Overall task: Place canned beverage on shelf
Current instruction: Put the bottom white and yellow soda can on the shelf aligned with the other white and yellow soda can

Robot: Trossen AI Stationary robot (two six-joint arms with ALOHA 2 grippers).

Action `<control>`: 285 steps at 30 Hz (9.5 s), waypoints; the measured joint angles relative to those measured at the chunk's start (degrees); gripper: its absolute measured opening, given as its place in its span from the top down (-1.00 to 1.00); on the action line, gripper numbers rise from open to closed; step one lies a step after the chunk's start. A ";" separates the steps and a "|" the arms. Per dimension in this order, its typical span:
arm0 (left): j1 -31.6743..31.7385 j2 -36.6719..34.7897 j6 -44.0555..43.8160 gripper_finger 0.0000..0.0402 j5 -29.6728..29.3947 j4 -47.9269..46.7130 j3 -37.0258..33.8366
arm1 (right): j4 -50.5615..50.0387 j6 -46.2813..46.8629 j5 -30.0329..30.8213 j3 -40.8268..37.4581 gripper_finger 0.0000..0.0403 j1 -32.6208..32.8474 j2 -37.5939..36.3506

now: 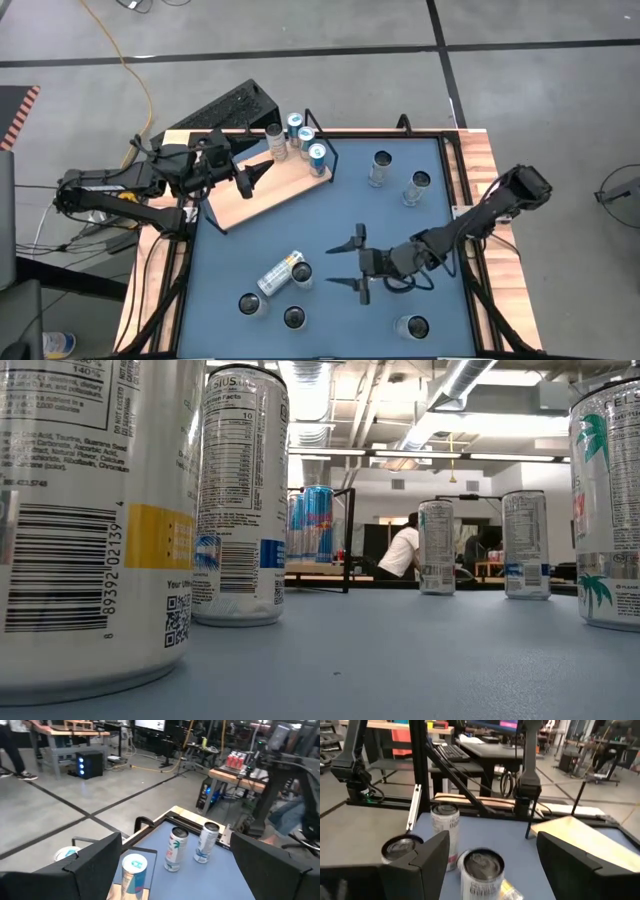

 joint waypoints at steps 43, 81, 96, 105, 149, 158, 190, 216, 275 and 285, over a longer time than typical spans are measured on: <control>0.00 0.09 -8.14 -0.79 1.27 -6.58 -0.04 | -14.46 13.77 0.14 31.59 -0.47 5.12 31.00; 0.00 0.09 -9.18 -0.79 1.27 -8.93 -0.04 | -19.85 15.58 4.58 34.96 -0.91 6.69 32.15; -0.02 0.07 -9.65 -0.79 1.25 -9.22 -0.02 | -17.37 17.65 5.83 34.96 -0.74 5.66 35.65; -0.02 0.07 -10.77 -0.79 1.25 -9.54 -0.02 | -17.17 21.52 5.23 35.02 -0.07 5.16 35.56; -0.02 0.00 -3.57 -0.79 18.37 -12.07 0.00 | -11.95 -10.70 -55.08 11.34 -0.07 -34.63 -2.11; -0.02 0.97 -0.61 -0.79 23.81 -11.11 0.02 | -7.78 -7.99 -59.74 2.05 -0.09 -42.52 0.42; 0.00 9.45 0.93 -0.79 25.20 -7.52 0.00 | -6.41 -6.32 -52.01 5.05 -0.62 -38.95 13.46; 0.12 22.42 24.35 -0.79 20.52 -5.73 -0.04 | -69.94 -11.12 -27.16 43.26 -0.90 -20.31 -14.86; 14.59 40.39 41.76 -0.79 53.06 -4.19 4.63 | -79.12 -1.33 -17.78 43.02 -0.90 -7.41 -10.97; 13.07 40.79 34.52 -0.48 44.82 -4.54 4.68 | -79.14 1.15 -17.74 43.02 -0.90 -7.39 -10.97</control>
